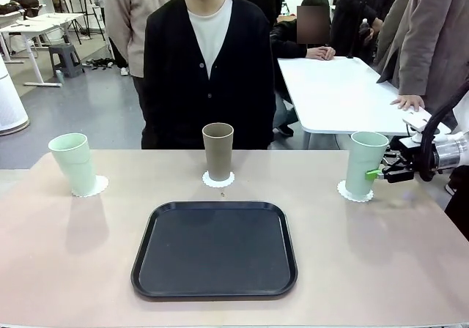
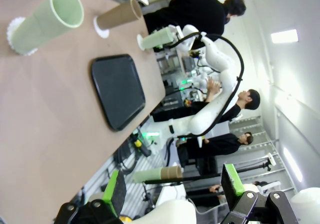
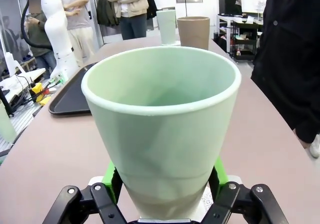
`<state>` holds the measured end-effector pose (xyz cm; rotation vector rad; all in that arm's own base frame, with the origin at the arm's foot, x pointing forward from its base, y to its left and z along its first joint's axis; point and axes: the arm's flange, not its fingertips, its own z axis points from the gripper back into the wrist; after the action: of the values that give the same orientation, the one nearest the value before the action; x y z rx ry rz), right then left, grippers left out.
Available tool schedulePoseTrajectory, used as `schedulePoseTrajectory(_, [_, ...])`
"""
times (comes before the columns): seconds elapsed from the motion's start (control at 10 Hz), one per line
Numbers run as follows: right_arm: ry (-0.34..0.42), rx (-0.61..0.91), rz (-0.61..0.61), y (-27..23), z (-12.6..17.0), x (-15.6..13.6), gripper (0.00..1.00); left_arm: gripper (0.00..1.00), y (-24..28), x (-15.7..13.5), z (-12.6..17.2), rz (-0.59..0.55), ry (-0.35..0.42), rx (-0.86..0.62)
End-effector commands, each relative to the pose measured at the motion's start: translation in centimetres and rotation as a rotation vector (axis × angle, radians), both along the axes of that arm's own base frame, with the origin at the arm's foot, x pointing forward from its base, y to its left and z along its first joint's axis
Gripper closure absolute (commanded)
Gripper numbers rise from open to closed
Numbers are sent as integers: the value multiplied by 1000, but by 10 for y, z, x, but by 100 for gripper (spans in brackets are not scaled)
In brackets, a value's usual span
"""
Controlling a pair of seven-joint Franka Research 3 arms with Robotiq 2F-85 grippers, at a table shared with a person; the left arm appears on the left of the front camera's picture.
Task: Place coasters on the table and set cups on them.
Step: Take one Reusable plastic cup from the Flat Tray and place it on a coaster set by the human.
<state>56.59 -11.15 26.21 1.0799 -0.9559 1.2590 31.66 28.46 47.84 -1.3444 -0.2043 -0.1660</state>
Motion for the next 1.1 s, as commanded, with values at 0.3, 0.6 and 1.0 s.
schedulePoseTrajectory(0.3, [-18,-29,-7,-1,-11,12,17,0,4,-3,4,3,-12,-7])
schedulePoseTrajectory(0.6, [-3,-33,6,1,-11,10,0,0,4,-3,4,3,-12,-7])
schedulePoseTrajectory(1.0, [10,-95,27,-1,-5,4,0,0,4,-3,4,3,-12,-7])
